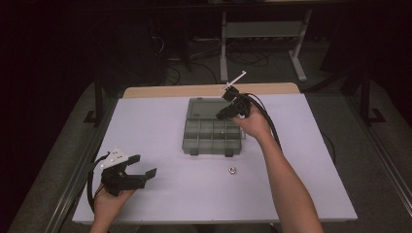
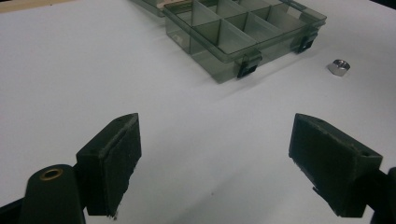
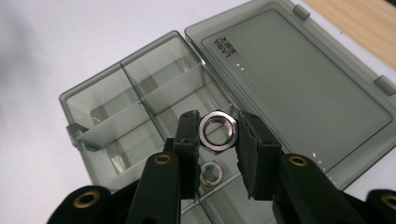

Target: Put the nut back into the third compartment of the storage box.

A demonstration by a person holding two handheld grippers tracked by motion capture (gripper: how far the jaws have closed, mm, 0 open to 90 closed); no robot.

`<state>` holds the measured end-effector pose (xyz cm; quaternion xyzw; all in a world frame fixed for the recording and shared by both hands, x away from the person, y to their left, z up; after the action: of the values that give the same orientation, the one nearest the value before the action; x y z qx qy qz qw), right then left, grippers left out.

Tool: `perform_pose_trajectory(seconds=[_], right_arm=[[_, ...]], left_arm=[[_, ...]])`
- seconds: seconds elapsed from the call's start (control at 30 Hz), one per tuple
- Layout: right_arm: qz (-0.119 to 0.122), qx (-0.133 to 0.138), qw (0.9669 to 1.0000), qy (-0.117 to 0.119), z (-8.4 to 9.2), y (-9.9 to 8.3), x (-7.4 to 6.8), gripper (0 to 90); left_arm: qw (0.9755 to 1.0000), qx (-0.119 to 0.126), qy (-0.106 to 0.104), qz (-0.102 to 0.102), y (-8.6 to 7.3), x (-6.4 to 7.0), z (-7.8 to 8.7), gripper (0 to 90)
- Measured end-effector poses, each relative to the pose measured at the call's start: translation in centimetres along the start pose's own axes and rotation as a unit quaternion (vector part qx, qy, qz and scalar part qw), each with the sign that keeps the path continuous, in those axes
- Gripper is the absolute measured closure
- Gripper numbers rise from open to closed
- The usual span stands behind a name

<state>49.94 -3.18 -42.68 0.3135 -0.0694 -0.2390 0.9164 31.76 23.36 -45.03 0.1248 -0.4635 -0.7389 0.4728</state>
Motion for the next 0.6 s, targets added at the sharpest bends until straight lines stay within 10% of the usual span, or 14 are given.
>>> perform_pose_trajectory(seconds=[0.6], right_arm=[[-0.014, -0.040, 0.9991, -0.005, -3.6, -1.3, -0.1, 68.9]], left_arm=[[1.0000, 0.003, 0.000, 0.003, 0.1, -0.1, 0.2, 16.6]])
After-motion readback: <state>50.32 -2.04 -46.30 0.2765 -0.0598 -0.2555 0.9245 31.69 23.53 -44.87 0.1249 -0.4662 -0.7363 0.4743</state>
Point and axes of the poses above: each handheld gripper's, and its own axes: z roughly backward along the jaws, y roughly out of its top, x roughly to its right, the point moved 9 cm from there along -z, roughly forward along the jaws, and after that the axes turned 11 degrees about z, right-handed, at the moved point
